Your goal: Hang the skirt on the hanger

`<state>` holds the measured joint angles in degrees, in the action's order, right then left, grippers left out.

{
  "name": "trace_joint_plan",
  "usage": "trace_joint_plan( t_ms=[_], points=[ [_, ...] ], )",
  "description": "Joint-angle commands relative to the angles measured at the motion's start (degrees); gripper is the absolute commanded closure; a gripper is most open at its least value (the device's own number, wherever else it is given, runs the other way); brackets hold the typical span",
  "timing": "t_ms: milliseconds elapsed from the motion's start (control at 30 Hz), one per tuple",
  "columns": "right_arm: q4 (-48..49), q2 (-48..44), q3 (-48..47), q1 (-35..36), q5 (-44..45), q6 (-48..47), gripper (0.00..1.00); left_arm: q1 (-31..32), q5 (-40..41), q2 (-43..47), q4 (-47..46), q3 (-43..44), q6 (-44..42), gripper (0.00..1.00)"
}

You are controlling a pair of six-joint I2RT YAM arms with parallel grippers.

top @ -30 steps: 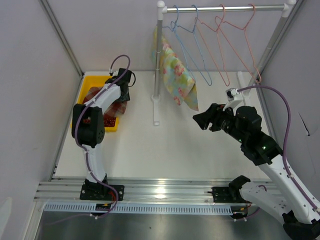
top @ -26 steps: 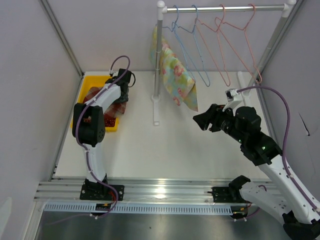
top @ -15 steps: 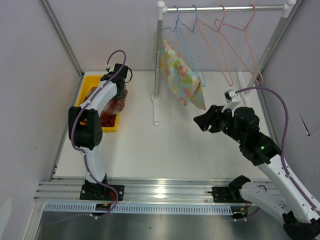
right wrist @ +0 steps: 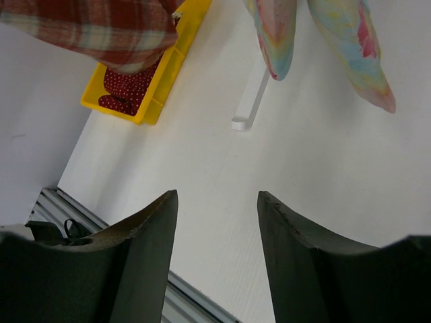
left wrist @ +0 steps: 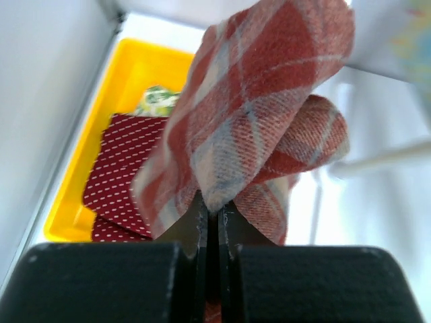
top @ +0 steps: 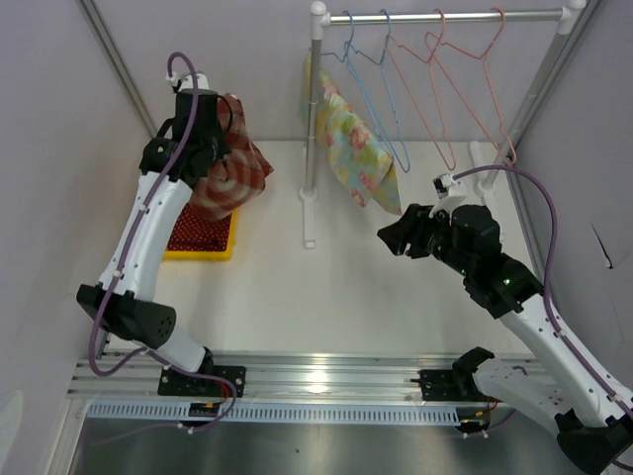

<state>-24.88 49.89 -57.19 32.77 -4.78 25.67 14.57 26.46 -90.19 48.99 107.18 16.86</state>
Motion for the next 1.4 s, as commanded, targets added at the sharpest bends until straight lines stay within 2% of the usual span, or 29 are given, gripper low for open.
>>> trace_joint_plan(
  t_ms=[0, 300, 467, 600, 700, 867, 1033, 1233, 1367],
  points=[
    [2.2, 0.6, -0.6, 0.3, 1.2, -1.4, 0.44, 5.5, -3.4, 5.0, -1.1, 2.3, -2.4, 1.00],
    [1.4, 1.1, -1.2, 0.2, 2.9, -2.5, 0.44, 19.7, -10.8, 13.5, -5.0, -6.3, 2.6, 1.00],
    [1.2, 0.3, 0.0, 0.2, 4.2, -2.6, 0.44, 24.6, -15.7, 18.4, -8.8, -12.8, 6.0, 1.00],
    [1.9, -0.1, 1.4, 0.2, 4.6, -2.1, 0.44, 24.8, -17.0, 22.0, -12.4, -25.9, 9.8, 1.00],
    [2.7, 0.3, 3.0, 0.3, 4.2, -1.6, 0.44, 24.5, -15.2, 20.7, -12.9, -34.0, 12.2, 0.97],
    [4.8, 1.2, 6.9, 0.8, 3.0, -0.7, 0.45, 22.3, -14.2, 16.3, -17.2, -45.0, 14.7, 0.84],
    [7.0, 1.4, 12.1, 4.0, 4.1, 1.0, 0.44, 18.9, -16.0, 12.9, -21.4, -50.0, 15.0, 0.80],
    [11.9, 4.2, 17.1, 9.4, 7.2, 2.3, 0.43, 18.6, -17.8, 13.5, -21.7, -51.8, 14.9, 0.83],
    [22.1, 9.7, 20.4, 11.3, 3.6, 1.0, 0.39, 18.6, -18.4, 15.0, -21.7, -54.2, 15.1, 0.83]
  ],
)
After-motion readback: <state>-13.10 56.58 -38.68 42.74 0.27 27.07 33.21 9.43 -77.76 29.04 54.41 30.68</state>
